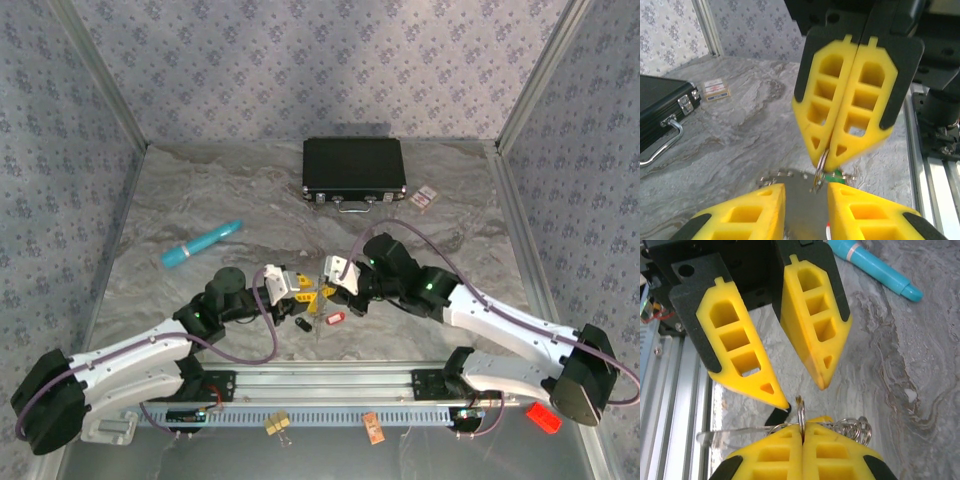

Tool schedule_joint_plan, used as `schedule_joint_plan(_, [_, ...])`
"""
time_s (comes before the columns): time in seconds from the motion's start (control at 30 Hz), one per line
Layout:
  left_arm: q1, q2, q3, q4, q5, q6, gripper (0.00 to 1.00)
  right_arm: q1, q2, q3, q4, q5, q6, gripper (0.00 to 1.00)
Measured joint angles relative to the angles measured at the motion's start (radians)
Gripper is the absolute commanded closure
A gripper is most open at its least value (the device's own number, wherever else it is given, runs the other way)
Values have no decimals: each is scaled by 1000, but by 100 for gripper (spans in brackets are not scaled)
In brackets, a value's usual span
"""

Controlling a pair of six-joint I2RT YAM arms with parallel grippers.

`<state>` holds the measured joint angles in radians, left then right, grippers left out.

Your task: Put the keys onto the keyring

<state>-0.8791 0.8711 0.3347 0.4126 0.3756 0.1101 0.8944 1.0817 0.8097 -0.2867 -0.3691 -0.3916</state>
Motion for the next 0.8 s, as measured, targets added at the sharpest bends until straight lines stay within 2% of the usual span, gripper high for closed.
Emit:
schedule_joint_plan(0.37, [0,1,33,-50,-2,24,75,5,98,148,-195,59,-142,100])
schedule_joint_plan(0.63, [0,20,34,-50,-1,25,79,19,121,167,-205,47,-167,100])
schedule_joint_plan(0.8, [0,21,34,-48,3,31,87,29,124,170,-204,39,-167,100])
